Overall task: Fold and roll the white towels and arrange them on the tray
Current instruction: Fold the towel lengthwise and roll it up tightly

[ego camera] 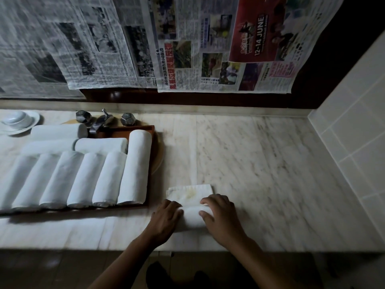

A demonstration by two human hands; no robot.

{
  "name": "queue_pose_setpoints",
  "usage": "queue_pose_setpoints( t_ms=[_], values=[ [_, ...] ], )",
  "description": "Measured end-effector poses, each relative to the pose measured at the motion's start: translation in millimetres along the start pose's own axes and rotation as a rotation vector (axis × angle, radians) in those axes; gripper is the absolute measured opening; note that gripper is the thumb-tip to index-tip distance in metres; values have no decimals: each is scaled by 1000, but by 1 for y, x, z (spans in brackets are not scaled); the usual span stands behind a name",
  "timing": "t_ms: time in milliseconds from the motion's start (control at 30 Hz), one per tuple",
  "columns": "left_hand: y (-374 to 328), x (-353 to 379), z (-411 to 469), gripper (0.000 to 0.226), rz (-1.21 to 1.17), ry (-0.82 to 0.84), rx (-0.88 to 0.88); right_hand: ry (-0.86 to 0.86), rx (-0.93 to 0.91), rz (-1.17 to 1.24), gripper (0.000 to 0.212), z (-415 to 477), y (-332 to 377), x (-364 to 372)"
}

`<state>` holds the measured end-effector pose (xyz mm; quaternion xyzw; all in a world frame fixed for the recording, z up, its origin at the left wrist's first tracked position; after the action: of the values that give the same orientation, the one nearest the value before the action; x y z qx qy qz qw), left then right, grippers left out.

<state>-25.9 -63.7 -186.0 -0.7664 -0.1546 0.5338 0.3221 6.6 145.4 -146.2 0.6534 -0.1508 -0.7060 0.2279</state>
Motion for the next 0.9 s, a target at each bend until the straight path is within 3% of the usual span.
queue_pose_setpoints(
  t_ms=[100, 300, 433, 533, 733, 900],
  values=[
    [-11, -3, 4, 70, 54, -17, 41, -89, -208, -121, 36, -15, 21, 8],
    [1, 0, 15, 59, 69, -51, -32, 167, -194, -357, 78, -23, 16, 40],
    [8, -1, 10, 37, -127, -161, -135, 245, -182, -381, 79, -8, 14, 38],
    [10, -5, 8, 42, -316, -229, -248, 264, -186, -378, 75, 3, 14, 36],
    [9, -8, 1, 66, -284, -202, -175, 410, -143, -329, 77, 22, 15, 26],
    [15, -4, -2, 56, -224, -171, -191, 530, -104, -298, 75, 16, 16, 19]
  ],
)
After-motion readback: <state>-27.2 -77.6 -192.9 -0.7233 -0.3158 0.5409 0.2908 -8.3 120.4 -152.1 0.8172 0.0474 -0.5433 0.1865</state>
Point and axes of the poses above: each hand's wrist, its own z-axis towards the middle knuckle, its own x-axis out of the palm, y = z × x, the point moved 5 cm from there along z, towards the middle knuckle
